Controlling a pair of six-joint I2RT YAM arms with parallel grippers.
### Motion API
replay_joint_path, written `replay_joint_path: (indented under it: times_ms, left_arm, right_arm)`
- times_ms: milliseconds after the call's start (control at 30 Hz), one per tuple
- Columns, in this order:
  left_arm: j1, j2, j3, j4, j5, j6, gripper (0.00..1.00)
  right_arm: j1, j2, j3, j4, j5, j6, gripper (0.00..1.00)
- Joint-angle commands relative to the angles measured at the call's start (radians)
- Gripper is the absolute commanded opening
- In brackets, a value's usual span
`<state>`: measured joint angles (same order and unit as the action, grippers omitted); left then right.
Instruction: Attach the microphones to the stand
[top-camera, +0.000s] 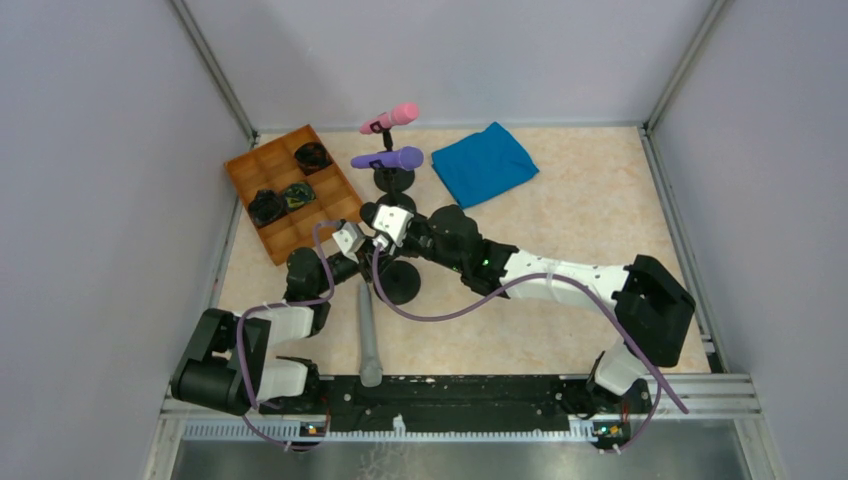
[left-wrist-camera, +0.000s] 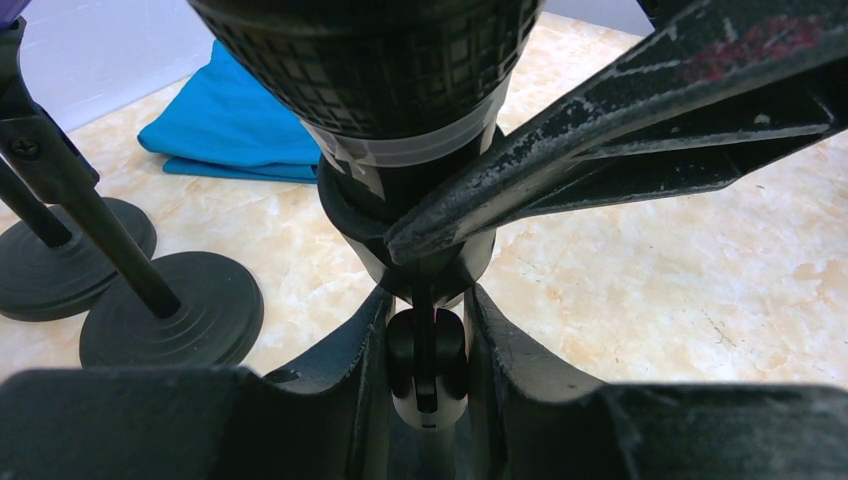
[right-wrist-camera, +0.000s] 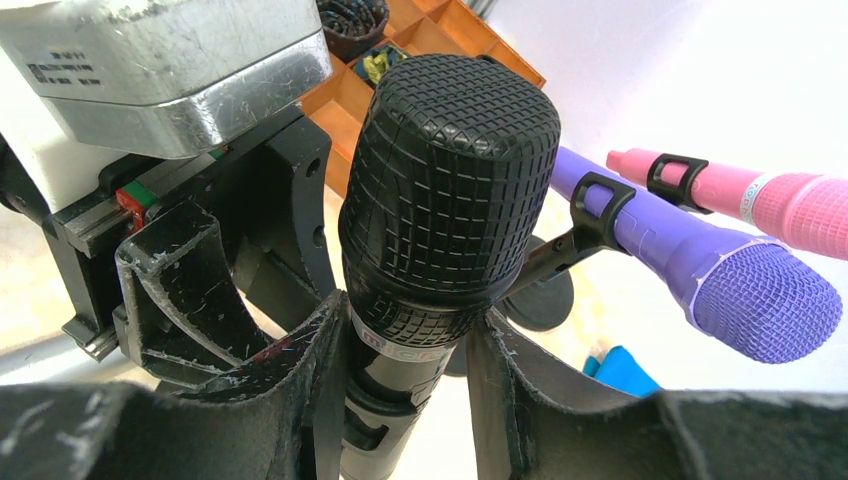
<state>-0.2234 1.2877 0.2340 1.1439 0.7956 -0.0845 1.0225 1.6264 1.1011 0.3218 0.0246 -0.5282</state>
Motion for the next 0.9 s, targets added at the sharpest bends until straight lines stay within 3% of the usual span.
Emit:
replay_joint_path:
  times_ms: [0,300,500,867]
  left_arm:
    - [0.002,0.003,0.005,0.015,0.044,0.027,0.0]
    - [0.002,0.002,0.005,0.013,0.045,0.029,0.0]
    - [0.002,0.009,0.008,0.014,0.054,0.03,0.0]
    - [0.002,0.016,0.012,0.016,0.058,0.03,0.0]
  right_arm:
    - [-0.101,0.119,-0.099,-0.477,0.197,-0.095,0.0]
    - [-0.1,0.102,-0.084,-0.448,0.207,-0.074,0.0]
    - [-0.092,0.072,0.003,-0.428,0.175,-0.029,0.26]
    - [-0.032,0.0,0.096,-0.327,0.07,0.063,0.55]
